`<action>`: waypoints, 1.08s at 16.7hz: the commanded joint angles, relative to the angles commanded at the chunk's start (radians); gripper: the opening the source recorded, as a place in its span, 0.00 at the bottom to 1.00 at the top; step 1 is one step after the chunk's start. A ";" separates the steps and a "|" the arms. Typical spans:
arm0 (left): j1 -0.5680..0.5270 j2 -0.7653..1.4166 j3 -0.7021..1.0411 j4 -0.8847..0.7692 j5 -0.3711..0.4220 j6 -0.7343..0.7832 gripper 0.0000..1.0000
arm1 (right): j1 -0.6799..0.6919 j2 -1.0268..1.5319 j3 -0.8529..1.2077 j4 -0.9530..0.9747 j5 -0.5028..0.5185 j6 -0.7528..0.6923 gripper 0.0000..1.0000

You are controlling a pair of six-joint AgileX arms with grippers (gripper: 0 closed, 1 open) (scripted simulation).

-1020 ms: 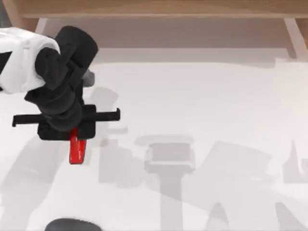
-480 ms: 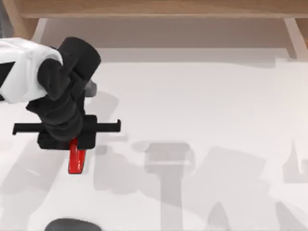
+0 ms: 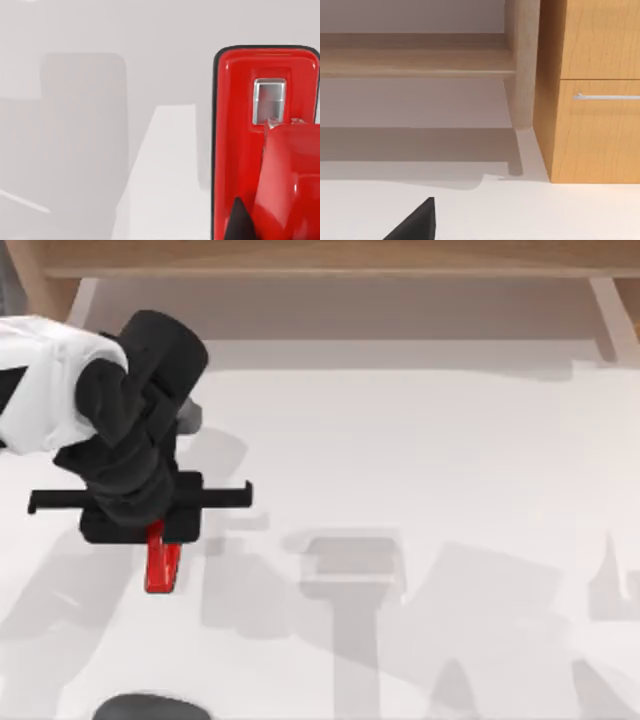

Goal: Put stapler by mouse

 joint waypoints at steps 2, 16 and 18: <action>0.001 -0.005 0.003 0.012 -0.001 0.001 0.00 | 0.000 0.000 0.000 0.000 0.000 0.000 1.00; 0.002 -0.007 0.005 0.100 -0.004 0.005 0.00 | 0.000 0.000 0.000 0.000 0.000 0.000 1.00; 0.001 0.004 -0.003 0.105 -0.003 0.005 0.00 | 0.000 0.000 0.000 0.000 0.000 0.000 1.00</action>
